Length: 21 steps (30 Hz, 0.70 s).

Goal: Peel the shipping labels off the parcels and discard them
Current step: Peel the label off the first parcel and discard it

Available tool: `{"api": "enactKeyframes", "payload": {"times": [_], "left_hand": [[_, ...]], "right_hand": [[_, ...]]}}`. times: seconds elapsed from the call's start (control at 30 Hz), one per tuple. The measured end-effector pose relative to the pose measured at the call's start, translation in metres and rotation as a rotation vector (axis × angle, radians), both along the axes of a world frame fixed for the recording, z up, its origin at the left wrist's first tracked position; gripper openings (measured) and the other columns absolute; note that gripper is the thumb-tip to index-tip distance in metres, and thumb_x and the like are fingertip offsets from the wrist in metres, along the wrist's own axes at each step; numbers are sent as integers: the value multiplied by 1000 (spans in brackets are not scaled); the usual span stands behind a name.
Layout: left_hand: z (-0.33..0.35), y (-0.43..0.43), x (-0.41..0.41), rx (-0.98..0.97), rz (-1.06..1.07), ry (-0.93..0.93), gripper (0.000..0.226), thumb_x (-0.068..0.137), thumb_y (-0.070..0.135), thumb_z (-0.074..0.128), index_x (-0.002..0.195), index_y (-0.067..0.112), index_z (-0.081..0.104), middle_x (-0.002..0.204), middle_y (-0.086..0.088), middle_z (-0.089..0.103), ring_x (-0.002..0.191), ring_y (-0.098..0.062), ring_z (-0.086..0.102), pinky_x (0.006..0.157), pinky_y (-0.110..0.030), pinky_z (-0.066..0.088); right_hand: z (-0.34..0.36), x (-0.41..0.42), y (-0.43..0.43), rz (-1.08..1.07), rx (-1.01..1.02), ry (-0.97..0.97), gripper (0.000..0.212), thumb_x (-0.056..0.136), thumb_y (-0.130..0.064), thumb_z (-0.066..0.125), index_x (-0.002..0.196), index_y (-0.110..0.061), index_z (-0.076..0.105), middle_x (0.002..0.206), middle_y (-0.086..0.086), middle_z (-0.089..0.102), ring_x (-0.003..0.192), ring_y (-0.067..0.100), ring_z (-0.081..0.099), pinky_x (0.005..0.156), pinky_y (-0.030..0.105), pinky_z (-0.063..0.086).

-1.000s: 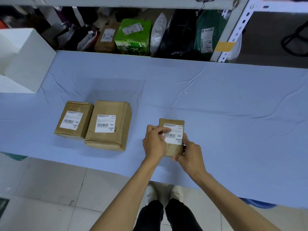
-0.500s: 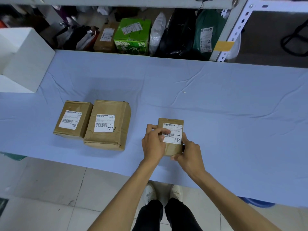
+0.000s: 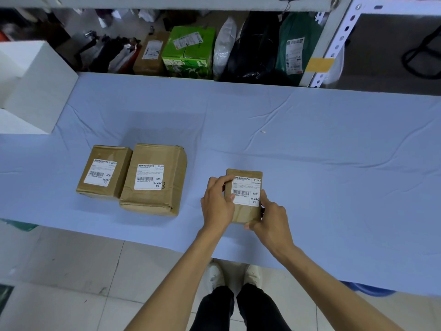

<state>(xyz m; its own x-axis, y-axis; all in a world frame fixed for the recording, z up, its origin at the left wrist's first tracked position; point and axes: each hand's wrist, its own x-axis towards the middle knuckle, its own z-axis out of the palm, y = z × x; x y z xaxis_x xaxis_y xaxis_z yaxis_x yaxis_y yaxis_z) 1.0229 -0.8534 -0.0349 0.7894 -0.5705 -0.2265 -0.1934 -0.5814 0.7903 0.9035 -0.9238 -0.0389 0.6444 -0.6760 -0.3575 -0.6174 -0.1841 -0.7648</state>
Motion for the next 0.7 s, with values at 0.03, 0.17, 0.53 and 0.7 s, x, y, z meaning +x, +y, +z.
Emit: {"api": "enactKeyframes", "payload": {"times": [0.03,0.17,0.53,0.7], "left_hand": [[1,-1,2,9,-3,1,45,81,-2,67,116,27,61,112,8,55,104,-7,59,85,-13,41],[6,-4,12,42,-20,21,41,76,-1,71,104,29,65,109,9,56,98,-9,63,73,-8,35],[2,4,3,-83,23,52,48,81,-2,67,116,29,59,113,9,59,102,-9,63,87,-16,47],[-2,4,4,-64,-6,43,43,82,1,66,114,30,64,111,10,56,102,-5,62,87,-11,46]], "right_hand": [[0,0,0,-1,-1,1,74,62,3,72,128,-22,49,79,-10,67,66,6,61,53,11,46],[1,1,1,5,-23,17,73,62,3,71,127,-21,49,74,-11,65,62,5,59,51,11,45],[2,0,1,24,-53,6,69,64,3,69,127,-19,49,72,-11,65,59,6,58,52,17,46],[1,-1,0,25,-50,6,70,63,2,70,126,-20,49,70,-16,63,58,2,57,52,14,46]]}}
